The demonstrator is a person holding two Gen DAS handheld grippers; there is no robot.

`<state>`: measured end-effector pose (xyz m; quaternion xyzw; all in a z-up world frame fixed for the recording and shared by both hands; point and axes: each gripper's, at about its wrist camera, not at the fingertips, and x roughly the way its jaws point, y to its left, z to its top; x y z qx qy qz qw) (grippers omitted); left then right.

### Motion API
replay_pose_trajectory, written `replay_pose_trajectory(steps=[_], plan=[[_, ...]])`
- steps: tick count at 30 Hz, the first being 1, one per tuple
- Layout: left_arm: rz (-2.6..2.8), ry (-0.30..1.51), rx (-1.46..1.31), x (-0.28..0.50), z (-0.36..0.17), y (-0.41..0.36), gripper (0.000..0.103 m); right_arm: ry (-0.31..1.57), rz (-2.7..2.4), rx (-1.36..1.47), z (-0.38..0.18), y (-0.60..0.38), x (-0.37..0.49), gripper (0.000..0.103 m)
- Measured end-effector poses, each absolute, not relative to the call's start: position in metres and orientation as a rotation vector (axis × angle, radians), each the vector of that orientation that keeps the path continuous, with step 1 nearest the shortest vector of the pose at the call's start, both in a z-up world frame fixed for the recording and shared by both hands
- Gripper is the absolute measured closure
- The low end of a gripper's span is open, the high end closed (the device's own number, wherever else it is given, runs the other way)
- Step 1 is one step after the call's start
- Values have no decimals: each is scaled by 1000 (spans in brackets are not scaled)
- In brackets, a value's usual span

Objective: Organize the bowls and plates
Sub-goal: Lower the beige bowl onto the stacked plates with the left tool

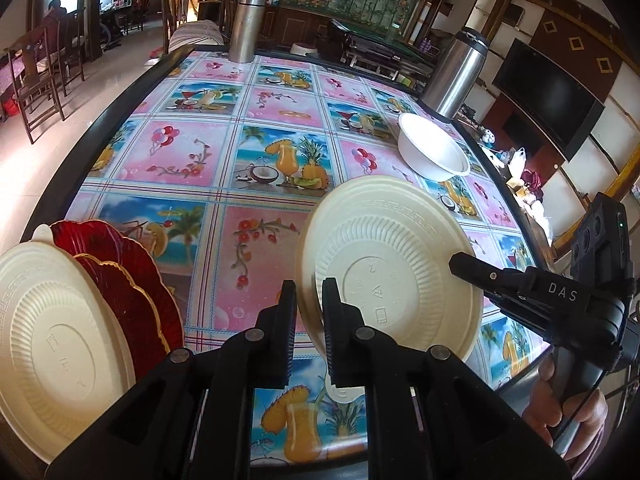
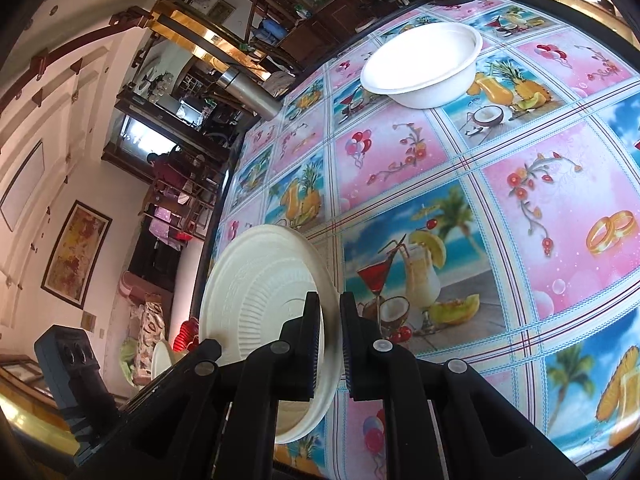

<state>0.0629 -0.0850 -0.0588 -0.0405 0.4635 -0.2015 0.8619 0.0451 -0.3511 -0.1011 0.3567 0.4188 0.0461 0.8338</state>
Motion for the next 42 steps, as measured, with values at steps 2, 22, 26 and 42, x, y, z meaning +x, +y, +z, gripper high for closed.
replay_pose_trajectory(steps=[2,22,26,42], plan=[[-419,966,-92,61,-57,-80,92,886,104,747,-98,-346,45,92],[-340,898,-159,55,-34,-12,92,865,190,669,-61,-281,60,92],[-287,866,-169,48,-24,18,91,870,240,654,-53,-258,70,92],[-91,899,-189,25,-44,105,92,978,457,498,-63,-118,90,89]])
